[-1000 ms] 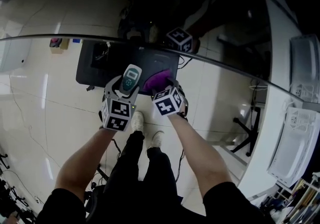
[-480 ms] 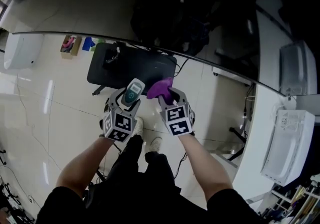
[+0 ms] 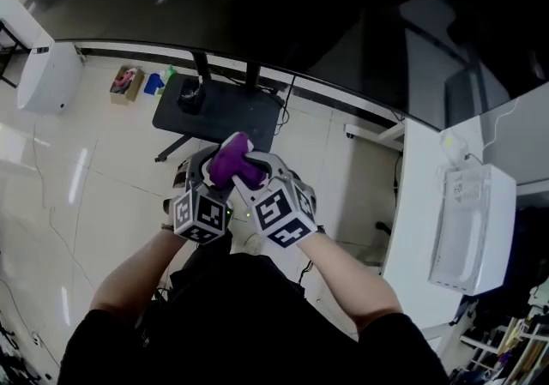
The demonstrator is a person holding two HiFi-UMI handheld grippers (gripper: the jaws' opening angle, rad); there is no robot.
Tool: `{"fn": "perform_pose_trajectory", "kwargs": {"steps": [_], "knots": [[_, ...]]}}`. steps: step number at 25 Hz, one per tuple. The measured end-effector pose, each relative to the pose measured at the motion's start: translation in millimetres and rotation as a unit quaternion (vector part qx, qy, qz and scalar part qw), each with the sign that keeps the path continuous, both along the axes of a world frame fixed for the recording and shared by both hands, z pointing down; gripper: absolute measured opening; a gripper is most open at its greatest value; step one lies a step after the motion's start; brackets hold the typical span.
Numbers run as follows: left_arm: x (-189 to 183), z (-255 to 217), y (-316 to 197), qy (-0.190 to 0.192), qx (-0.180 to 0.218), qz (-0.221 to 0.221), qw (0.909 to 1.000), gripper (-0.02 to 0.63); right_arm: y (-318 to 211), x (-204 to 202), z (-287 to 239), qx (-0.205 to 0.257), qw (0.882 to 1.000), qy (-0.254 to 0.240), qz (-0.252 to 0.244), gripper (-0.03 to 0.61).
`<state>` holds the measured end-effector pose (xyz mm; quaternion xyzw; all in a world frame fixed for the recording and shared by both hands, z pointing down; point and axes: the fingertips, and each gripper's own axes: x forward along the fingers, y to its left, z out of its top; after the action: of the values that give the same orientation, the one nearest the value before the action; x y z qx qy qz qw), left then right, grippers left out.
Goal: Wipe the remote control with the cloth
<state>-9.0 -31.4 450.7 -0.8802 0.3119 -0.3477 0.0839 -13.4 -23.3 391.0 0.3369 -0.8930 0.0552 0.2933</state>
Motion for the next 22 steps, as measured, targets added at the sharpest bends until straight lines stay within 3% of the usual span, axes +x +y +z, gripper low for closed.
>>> {"fn": "perform_pose_trajectory", "kwargs": {"steps": [6, 12, 18, 22], "knots": [[21, -49, 40, -0.038, 0.073, 0.025, 0.9963, 0.261, 43, -9, -11, 0.003, 0.996, 0.067, -0.058, 0.124], [18, -70, 48, -0.015, 0.079, 0.024, 0.9964, 0.261, 32, 11, -27, 0.068, 0.989, 0.133, -0.012, 0.123], [0, -79, 45, -0.006, 0.078, 0.033, 0.9964, 0.259, 4, 34, -50, 0.093, 0.985, 0.131, 0.062, 0.121], [-12, -88, 35, 0.002, 0.080, 0.032, 0.9962, 0.259, 14, 1, -71, 0.101, 0.988, 0.109, 0.033, 0.121]]}}
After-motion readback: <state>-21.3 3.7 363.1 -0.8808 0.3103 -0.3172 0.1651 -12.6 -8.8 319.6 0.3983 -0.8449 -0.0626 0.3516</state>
